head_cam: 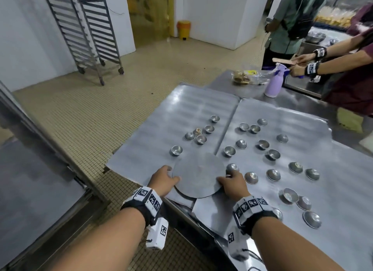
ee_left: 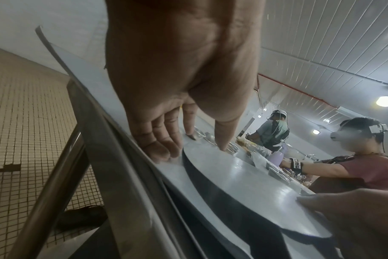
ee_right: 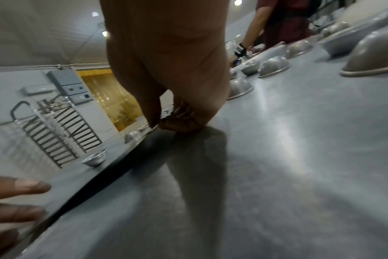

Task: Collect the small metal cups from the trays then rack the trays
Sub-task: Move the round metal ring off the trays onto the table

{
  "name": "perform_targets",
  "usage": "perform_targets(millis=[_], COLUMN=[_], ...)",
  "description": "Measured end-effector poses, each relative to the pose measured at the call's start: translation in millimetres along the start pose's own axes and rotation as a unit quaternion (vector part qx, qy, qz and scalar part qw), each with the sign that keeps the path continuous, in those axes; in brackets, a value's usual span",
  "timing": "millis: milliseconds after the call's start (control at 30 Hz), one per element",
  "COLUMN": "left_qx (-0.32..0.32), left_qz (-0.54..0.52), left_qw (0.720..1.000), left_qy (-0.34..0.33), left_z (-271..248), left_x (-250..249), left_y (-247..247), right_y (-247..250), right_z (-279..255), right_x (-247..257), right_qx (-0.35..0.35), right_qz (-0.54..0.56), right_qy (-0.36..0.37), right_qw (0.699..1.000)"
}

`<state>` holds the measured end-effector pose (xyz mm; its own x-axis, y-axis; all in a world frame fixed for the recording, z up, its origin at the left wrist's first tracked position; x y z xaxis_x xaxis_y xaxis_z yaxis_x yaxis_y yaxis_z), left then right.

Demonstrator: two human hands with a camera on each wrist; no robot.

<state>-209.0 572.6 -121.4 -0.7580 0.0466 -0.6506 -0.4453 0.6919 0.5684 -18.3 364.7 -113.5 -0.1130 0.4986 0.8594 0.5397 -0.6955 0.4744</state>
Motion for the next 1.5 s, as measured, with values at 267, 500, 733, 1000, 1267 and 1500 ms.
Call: perform_targets(millis=[267,500,733,1000,1267,1500], left_qx=[0.059,0.059,0.056,0.042,0.077,0.129], left_qz=[-0.139,-0.173,-0.368,-0.383,-0.293,-0.312], left_qw=[0.988,0.983,0.927,0.919,0.947,0.939], left_qy=[0.032,-0.023,-0.048,-0.082,-0.109,-0.057], left_z=[20,15,-3,-5,-8,-13], left_x=[-3,-22,-69,-85,-95,-97], left_y=[-8,8,39,58,50,31], right_y=[8,29,45,47,45,50], right_z=[-7,-2,14,13,2,0], right_x=[2,23,62,77,84,59], right_qx=[0.06,0.049,-0.019,0.009,0.073,0.026], right_qz=[0.221,0.191,0.235,0.286,0.124,0.146], right_qy=[-0.016,0.01,0.075,0.039,0.102,0.06], right_qw=[0.973,0.98,0.969,0.957,0.984,0.987])
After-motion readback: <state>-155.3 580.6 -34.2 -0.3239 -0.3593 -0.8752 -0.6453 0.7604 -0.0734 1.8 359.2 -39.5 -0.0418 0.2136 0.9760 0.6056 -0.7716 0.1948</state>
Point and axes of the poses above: each hand's wrist, its own z-axis towards the middle knuckle, its own y-axis out of the back of the hand, x = y × z, the point moved 7 cm from there along z, towards the middle knuckle, and after that the axes turned 9 degrees about y, right-handed, at the moved point
